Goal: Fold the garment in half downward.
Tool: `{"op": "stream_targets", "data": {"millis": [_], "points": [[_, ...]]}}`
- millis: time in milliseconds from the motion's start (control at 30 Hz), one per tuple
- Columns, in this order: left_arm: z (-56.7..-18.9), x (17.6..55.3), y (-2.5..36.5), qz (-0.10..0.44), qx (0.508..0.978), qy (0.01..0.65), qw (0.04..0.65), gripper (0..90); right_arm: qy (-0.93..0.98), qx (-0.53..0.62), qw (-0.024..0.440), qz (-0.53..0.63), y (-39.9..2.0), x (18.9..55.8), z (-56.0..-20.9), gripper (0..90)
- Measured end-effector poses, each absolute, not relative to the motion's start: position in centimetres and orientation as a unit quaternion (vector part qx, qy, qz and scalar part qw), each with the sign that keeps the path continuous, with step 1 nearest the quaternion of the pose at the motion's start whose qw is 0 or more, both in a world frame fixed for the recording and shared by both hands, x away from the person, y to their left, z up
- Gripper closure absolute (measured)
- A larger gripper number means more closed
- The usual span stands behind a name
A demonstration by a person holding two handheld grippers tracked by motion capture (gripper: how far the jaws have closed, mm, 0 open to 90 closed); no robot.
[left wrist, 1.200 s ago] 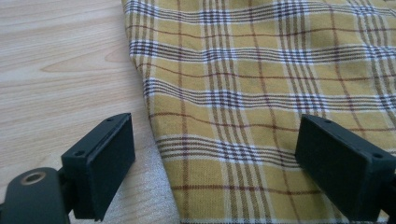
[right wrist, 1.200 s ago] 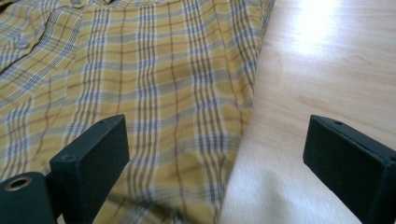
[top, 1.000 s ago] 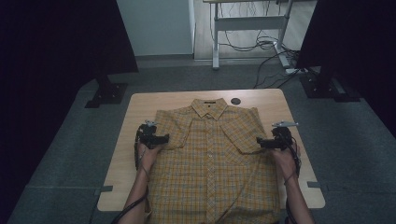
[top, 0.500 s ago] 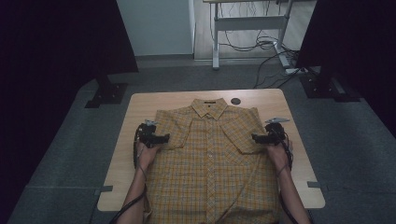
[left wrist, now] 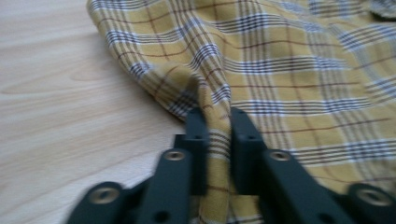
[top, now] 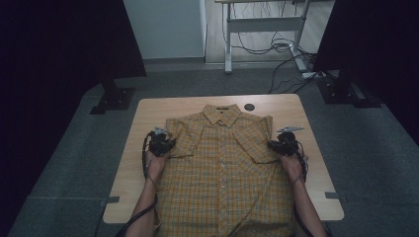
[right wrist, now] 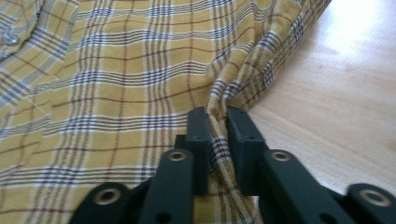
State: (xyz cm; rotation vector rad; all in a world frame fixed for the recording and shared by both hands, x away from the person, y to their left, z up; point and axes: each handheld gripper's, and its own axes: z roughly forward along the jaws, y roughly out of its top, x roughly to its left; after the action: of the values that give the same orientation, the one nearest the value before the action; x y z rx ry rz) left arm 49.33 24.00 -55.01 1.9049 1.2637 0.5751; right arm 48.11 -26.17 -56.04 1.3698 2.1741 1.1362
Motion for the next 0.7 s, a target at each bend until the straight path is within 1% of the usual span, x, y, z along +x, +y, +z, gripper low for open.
{"op": "stream_targets", "data": {"millis": [167, 267, 433, 700], "points": [[-54.4, 49.1, 25.1, 0.209, 0.727, 0.5, 0.421, 85.4, 0.764, 0.477, 0.17, 0.401, -26.3, 47.7, -55.1, 82.9], [-53.3, 48.6, 25.4, 0.222, 0.724, 0.485, 0.437, 85.4, 0.756, 0.469, 0.177, 0.421, -26.5, 47.2, -53.9, 83.0], [-50.7, 47.4, 25.7, 0.246, 0.718, 0.459, 0.463, 85.4, 0.754, 0.441, 0.201, 0.443, -26.3, 45.7, -51.6, 83.1], [-47.6, 44.0, 26.1, 0.287, 0.717, 0.416, 0.479, 84.6, 0.743, 0.417, 0.221, 0.476, -26.8, 42.6, -49.0, 83.1]]}}
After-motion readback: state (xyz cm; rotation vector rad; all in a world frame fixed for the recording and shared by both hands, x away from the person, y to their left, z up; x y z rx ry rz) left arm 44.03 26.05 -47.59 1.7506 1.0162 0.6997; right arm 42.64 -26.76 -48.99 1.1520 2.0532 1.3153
